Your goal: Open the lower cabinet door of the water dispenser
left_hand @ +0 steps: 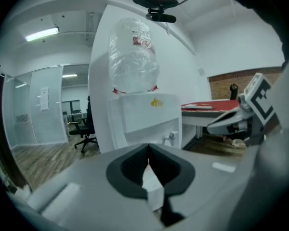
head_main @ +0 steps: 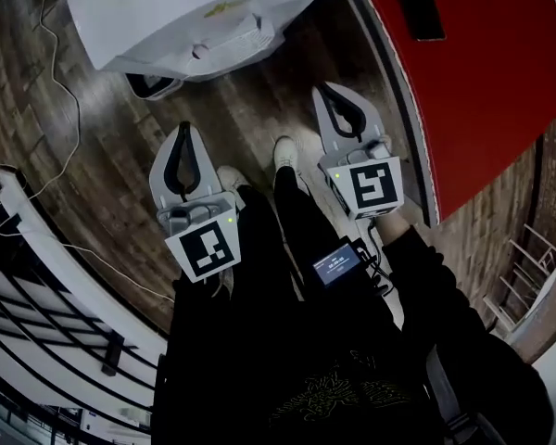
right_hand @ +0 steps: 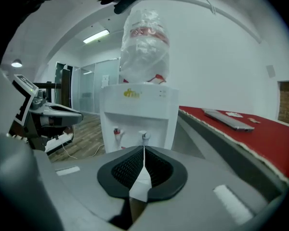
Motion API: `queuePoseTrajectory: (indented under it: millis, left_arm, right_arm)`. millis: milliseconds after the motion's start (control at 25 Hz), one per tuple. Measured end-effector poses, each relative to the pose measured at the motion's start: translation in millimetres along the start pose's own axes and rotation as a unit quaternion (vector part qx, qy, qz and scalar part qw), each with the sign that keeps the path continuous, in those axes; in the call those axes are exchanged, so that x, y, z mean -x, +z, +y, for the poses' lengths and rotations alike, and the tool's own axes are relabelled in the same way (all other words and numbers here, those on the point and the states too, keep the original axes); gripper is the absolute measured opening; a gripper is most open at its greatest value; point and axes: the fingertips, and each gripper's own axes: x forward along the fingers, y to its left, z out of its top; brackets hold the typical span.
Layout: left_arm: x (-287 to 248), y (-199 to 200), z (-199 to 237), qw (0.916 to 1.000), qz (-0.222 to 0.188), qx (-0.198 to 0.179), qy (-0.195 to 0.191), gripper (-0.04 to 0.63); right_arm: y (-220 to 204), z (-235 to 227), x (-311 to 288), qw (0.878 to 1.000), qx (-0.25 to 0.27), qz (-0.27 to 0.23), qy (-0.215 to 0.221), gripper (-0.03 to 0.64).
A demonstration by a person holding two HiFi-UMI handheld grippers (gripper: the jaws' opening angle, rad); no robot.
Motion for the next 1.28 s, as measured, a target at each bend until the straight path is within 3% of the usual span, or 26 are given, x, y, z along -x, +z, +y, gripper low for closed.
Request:
queuePoseTrajectory:
  millis: [200, 480, 920, 1280]
  left_arm:
    - [-21, -37, -5, 0.9994, 0.008, 0.022, 0.027, 0.008]
    - [-33, -59, -20, 0.9993, 0.017, 0.021, 0.025, 0.008]
    - [-50, -66, -6, 0.9986, 0.008, 0.025, 0.045, 0.008]
    - [-54, -86, -4, 0.998, 0.029, 0.028, 0.049, 0.008]
  right_arm:
    - [-42, 0, -26, 1.0, 0.004, 0.001, 0.023, 0.014]
    - [-76, -3, -45, 0.999, -0.016, 0.01, 0.03, 0.021]
    - [-94, -9, -62, 0.999, -0.018, 0.03, 0.04, 0.032]
    - [-111, -13, -77, 0.998, -0.017, 0.054, 0.041, 0.04]
